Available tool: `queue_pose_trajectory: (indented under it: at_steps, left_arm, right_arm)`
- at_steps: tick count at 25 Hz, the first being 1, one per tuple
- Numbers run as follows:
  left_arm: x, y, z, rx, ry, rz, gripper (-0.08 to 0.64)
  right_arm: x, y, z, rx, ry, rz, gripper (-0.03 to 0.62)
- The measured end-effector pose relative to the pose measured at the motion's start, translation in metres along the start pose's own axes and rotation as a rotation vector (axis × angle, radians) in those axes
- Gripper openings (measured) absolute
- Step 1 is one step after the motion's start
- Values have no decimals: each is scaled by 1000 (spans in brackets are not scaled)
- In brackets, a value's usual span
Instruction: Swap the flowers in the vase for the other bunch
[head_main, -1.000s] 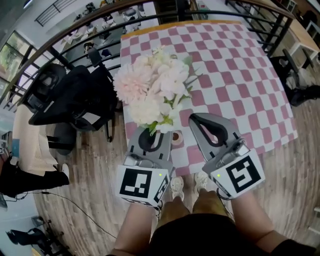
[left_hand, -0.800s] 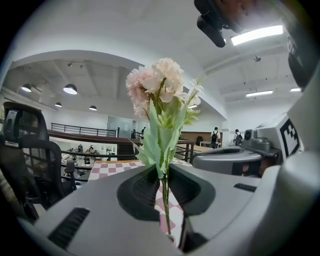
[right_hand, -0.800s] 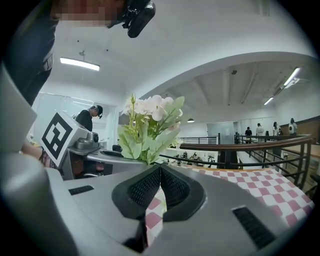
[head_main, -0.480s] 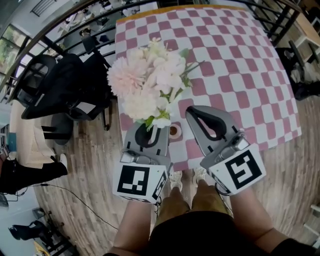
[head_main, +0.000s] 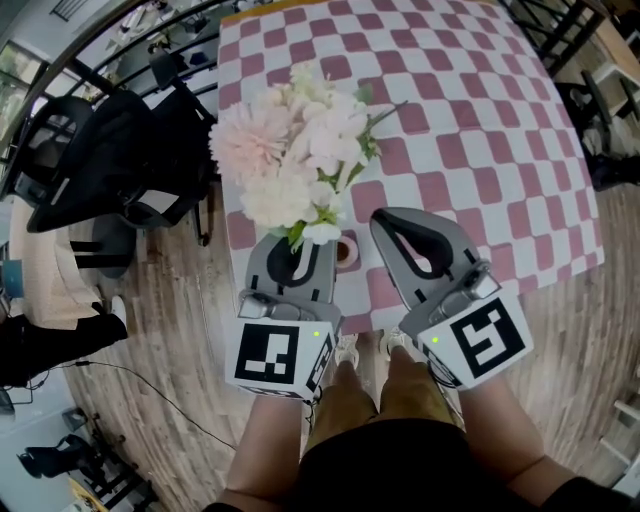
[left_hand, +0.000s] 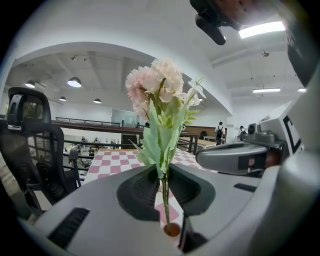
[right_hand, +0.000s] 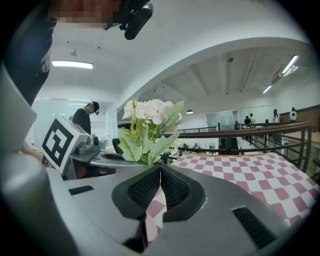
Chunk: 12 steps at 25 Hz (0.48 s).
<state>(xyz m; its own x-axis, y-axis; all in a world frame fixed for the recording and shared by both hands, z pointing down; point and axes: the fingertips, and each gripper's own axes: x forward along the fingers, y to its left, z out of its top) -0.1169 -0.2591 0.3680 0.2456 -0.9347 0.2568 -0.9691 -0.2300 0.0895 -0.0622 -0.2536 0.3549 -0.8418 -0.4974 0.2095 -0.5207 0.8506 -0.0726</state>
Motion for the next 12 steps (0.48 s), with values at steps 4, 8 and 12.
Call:
queue_pose_trajectory:
  at_steps: [4,8,12]
  left_arm:
    - [3,3,-12,-9,15,1,52]
    - [9,7,-22,-16,21,20,52]
    - [14,8,-32,-24,10,23,55]
  right_arm:
    - [6,2,-10,11,22,3,32]
    - [11,2,-22,18,48,14,32]
    - [14,3,-33,23,66,23,32]
